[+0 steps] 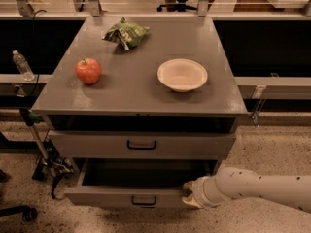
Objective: Open middle drawer
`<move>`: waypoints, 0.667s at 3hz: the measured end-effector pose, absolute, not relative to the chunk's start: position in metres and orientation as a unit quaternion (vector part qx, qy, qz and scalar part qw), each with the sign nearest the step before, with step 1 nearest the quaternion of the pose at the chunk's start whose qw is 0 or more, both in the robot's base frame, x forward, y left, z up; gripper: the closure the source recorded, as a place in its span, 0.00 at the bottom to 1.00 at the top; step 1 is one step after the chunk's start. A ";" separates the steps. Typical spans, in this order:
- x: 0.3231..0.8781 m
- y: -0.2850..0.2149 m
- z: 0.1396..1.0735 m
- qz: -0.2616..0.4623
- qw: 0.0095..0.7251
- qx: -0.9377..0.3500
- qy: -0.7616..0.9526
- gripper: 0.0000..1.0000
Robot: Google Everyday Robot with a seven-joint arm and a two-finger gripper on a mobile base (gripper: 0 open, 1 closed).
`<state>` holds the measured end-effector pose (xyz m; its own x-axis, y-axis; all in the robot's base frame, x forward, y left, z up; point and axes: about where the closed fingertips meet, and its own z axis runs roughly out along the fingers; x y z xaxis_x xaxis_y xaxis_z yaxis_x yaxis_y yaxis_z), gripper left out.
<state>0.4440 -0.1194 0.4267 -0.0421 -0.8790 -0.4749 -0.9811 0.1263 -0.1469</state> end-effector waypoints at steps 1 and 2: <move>0.444 -0.119 0.427 0.110 0.233 -0.652 0.713 0.14; 0.443 -0.118 0.426 0.111 0.232 -0.652 0.713 0.00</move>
Offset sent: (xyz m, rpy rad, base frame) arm 0.0000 0.0000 0.0000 0.0000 0.0001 0.0001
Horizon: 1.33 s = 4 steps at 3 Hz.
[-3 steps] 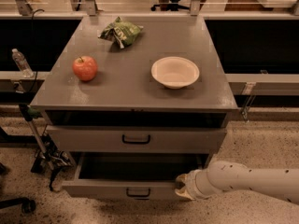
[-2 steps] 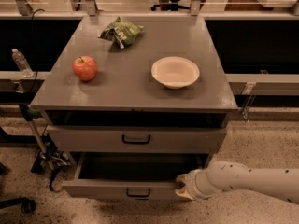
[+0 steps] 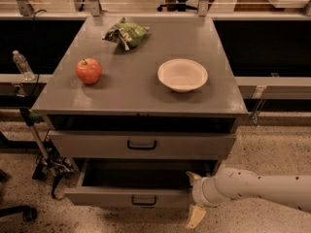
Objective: Open middle drawer
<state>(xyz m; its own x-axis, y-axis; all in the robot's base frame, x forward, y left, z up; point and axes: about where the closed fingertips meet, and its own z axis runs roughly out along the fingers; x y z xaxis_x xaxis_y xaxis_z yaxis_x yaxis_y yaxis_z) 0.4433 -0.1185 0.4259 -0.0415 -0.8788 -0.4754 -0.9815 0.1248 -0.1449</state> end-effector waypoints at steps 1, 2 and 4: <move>0.444 -0.119 0.425 0.111 0.231 -0.651 0.714 0.00; 0.447 -0.123 0.421 0.110 0.225 -0.646 0.721 0.00; 0.451 -0.128 0.411 0.110 0.216 -0.643 0.726 0.47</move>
Offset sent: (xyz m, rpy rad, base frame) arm 0.0110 -0.0144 -0.0091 -0.0213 0.0286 -0.0440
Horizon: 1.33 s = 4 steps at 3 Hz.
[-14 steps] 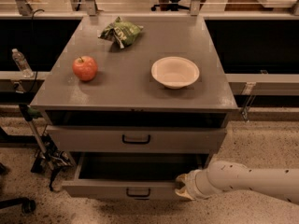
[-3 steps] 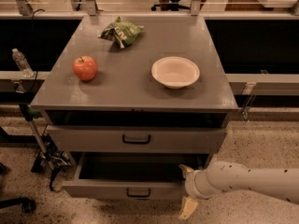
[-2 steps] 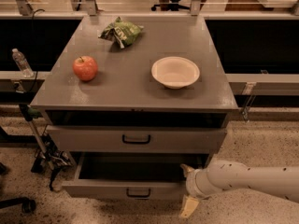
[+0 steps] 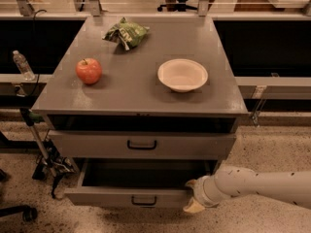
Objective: Open middle drawer
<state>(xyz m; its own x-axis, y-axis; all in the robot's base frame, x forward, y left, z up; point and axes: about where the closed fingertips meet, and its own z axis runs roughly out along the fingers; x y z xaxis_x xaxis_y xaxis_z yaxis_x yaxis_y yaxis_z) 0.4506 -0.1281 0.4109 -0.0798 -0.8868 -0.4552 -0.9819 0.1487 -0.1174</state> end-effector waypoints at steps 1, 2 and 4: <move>0.446 -0.126 0.407 0.112 0.215 -0.647 0.723 0.78; 0.424 -0.123 0.399 0.121 0.221 -0.652 0.715 0.99; 0.414 -0.122 0.398 0.126 0.224 -0.650 0.715 1.00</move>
Offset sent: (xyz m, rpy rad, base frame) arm -0.0600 0.0086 -0.0250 0.0541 -0.0067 0.0606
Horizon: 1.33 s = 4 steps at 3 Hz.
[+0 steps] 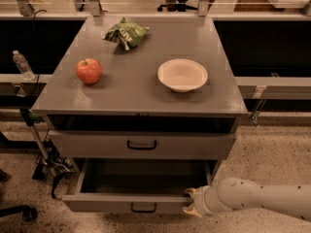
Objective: Open middle drawer
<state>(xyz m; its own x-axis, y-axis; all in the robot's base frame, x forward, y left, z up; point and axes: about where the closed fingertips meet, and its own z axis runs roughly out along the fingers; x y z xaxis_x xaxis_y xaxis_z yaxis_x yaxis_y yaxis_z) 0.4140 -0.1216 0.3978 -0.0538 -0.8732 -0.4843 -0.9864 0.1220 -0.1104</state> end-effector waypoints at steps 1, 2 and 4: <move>0.413 -0.121 0.402 0.127 0.224 -0.650 0.715 1.00; 0.413 -0.121 0.402 0.127 0.224 -0.650 0.715 1.00; 0.387 -0.121 0.405 0.130 0.234 -0.645 0.716 1.00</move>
Offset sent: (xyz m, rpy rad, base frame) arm -0.1292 0.0074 -0.0470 0.1334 0.0066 -0.0297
